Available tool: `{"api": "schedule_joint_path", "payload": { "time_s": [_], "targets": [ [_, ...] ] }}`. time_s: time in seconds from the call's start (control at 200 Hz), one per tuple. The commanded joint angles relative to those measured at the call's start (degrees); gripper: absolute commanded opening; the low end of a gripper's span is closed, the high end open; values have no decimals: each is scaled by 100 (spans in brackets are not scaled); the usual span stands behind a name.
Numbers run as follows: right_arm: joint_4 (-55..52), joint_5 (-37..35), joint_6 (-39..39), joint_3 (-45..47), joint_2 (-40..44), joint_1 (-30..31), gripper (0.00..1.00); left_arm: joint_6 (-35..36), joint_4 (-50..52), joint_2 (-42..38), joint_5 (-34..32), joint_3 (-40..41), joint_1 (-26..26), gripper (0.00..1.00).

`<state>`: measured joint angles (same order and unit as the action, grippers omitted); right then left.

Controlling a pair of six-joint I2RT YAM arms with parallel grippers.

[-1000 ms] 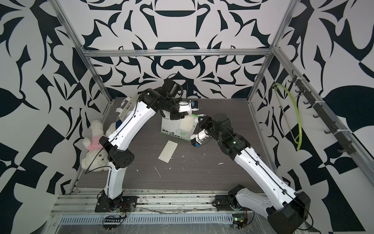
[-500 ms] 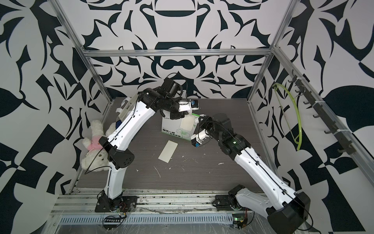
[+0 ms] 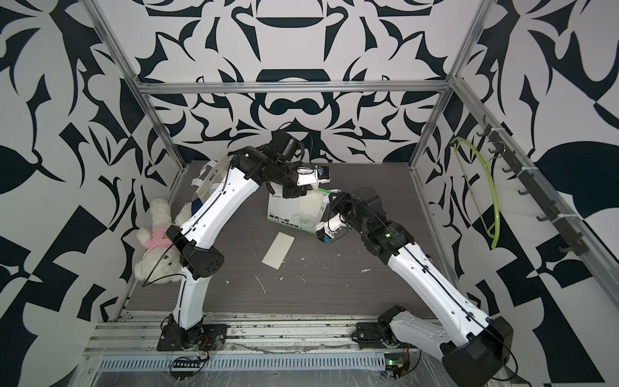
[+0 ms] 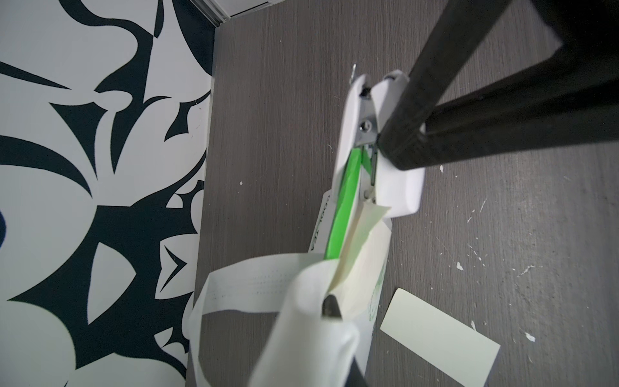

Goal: Staple the receipts to the bags
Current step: Place the stapler in the takeout bag.

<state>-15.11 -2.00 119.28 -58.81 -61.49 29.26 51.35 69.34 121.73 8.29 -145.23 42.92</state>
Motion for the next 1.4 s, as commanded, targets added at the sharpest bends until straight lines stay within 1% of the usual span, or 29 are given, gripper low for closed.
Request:
{"api": "schedule_joint_path", "payload": {
  "time_s": [0.0,0.24,0.33,0.44,0.56,0.87,1.395],
  "targets": [
    [328,93,850,-229,-40,97,0,28,60,138,-110,-137,48,0],
    [278,-101,895,-366,-212,152,0,37,34,187,-244,-165,129,0],
    [264,-90,899,-419,-220,159,0,50,24,195,-344,-164,130,0],
    [132,-90,921,-494,-233,154,0,46,17,180,-293,-170,136,0],
    [24,-74,921,-543,-196,158,0,59,-10,199,-441,-151,131,0],
    [-219,-86,1156,-492,-292,222,0,68,-21,197,-294,-225,191,0],
    [-317,-139,1187,-749,-501,412,0,35,-57,235,-256,-191,208,0]
  ]
}}
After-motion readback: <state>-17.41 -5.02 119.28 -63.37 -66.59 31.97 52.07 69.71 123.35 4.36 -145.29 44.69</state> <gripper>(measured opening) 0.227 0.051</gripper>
